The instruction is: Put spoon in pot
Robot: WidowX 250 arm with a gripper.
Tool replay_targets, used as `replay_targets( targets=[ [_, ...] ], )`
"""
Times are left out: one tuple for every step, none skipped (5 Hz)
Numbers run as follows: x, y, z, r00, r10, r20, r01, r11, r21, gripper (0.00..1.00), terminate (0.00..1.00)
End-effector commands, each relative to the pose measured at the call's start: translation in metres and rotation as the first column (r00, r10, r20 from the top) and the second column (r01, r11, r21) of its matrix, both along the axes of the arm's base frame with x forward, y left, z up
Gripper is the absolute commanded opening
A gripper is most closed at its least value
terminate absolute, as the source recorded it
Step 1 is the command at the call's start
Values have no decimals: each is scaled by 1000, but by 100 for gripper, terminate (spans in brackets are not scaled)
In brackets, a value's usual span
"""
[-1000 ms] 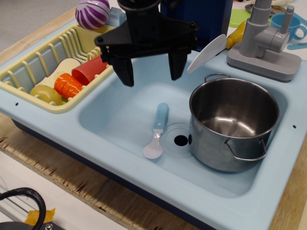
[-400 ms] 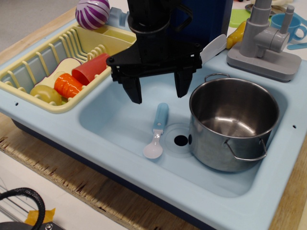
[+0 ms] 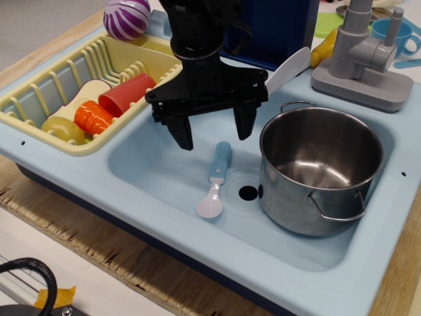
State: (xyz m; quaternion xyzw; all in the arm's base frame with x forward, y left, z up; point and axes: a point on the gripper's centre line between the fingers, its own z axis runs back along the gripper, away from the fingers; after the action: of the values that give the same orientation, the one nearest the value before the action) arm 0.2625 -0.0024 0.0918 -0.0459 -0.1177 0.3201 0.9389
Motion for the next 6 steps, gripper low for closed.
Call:
replay_targets(
  targets=[
    [3,2,-4,1000,1,2,-1,1000,-21,100,0],
    [4,1,-10,1000,5,-27,-6,999,-34,100,0],
    [3,0,-17,998,32,-60,-34,999,-24,100,0],
    [3,-1,-23,993,68,-99,-66,998,23,100,0],
    [2,0,-30,989,93,-118,-89,995,46,100,0],
    [3,-1,-35,986,100,-137,-96,995,38,0,0]
  ],
)
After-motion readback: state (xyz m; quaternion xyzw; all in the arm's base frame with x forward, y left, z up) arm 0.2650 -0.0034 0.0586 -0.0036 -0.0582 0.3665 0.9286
